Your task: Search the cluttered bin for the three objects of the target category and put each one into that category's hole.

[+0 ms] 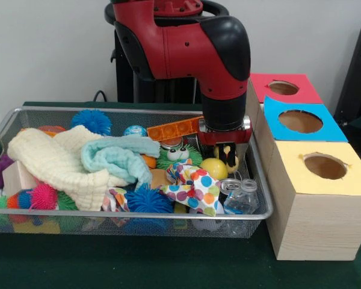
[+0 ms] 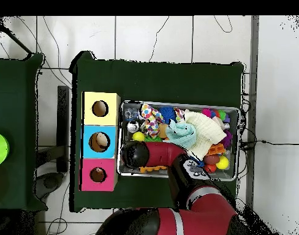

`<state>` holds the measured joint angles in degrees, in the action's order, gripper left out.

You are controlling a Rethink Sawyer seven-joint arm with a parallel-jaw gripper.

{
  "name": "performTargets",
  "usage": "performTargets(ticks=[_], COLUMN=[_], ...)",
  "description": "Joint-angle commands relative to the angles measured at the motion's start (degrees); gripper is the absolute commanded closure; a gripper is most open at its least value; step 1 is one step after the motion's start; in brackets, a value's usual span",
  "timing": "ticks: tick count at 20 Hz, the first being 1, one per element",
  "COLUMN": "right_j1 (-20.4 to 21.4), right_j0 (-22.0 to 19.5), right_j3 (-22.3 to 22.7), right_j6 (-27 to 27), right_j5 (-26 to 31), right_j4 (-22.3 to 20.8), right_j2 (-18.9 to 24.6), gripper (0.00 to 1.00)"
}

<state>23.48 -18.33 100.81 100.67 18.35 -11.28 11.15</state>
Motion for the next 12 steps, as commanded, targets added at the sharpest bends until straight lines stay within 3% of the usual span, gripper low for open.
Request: performTargets(ticks=[1,8,12], right_j1=[-11.5,-5.0,6.0], right_j0=[0.5,-0.2,-0.5], right_j3=[-0.3,3.3,8.7], right_j6=[1.5,1.3,2.3], right_j5=[7.7,8.8,10.2], right_j4=[-0.5,-0.8,-0.1], right_j2=[2.5,3.0,3.2], gripper=[1.0,1.0,1.0])
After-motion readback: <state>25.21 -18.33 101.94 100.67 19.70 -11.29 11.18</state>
